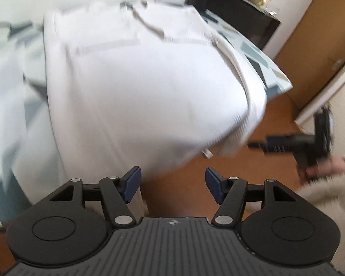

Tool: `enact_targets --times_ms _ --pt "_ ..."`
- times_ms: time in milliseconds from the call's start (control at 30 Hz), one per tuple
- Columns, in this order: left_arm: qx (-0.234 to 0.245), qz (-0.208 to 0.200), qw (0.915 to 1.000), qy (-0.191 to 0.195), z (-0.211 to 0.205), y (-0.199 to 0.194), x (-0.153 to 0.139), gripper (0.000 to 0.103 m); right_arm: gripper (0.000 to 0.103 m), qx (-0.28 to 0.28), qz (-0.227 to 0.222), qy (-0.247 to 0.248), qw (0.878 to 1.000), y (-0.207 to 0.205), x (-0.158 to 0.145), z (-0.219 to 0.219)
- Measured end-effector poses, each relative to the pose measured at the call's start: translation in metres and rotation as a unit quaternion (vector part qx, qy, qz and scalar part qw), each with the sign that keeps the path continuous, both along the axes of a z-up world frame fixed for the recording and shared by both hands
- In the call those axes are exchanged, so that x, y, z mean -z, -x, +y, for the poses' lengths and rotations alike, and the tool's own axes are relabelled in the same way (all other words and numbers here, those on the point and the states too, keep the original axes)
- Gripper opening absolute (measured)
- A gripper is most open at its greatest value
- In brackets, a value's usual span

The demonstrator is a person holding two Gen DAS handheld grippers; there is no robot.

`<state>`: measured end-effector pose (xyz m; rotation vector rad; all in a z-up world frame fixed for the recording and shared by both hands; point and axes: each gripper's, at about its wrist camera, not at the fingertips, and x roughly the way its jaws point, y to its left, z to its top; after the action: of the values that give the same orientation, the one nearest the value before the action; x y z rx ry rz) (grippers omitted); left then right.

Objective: Fold clothes

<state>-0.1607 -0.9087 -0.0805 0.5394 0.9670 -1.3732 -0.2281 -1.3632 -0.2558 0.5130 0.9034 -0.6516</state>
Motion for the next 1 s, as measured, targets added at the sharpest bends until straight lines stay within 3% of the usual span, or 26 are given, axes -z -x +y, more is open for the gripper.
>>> enact_targets --times_ms 33,267,367,467,767,833,933,1000 --pt "-0.013 -0.022 0.9997 0.005 -0.012 0.0 -0.004 0.071 0.084 -0.003 0.001 0.007 1.0 0.0 0.0 -0.001" --pt "-0.063 -0.123 0.9898 0.035 -0.094 0.002 -0.009 0.071 0.094 -0.011 -0.008 0.026 1.0 0.005 0.001 -0.012" --pt "-0.025 -0.195 0.9798 0.036 -0.138 0.012 -0.004 0.071 0.094 -0.003 -0.022 0.02 1.0 0.006 0.004 -0.015" --pt "0.043 -0.246 0.9671 0.049 -0.186 0.022 0.005 0.071 0.092 0.009 -0.031 0.009 0.999 0.004 0.01 -0.015" --pt "0.141 -0.243 0.9572 0.07 -0.295 0.01 0.045 0.054 0.083 0.128 -0.013 -0.005 0.992 -0.021 0.031 -0.006" --pt "0.165 -0.238 0.9543 0.075 -0.31 0.008 0.054 0.053 0.077 0.149 -0.007 -0.007 0.989 -0.029 0.037 -0.003" --pt "0.209 -0.251 0.9412 0.087 -0.317 0.009 0.066 0.051 0.07 0.171 0.003 -0.002 0.985 -0.043 0.044 0.002" --pt "0.229 -0.257 0.9342 0.094 -0.32 0.006 0.072 0.041 0.067 0.191 0.01 -0.002 0.982 -0.05 0.048 0.004"
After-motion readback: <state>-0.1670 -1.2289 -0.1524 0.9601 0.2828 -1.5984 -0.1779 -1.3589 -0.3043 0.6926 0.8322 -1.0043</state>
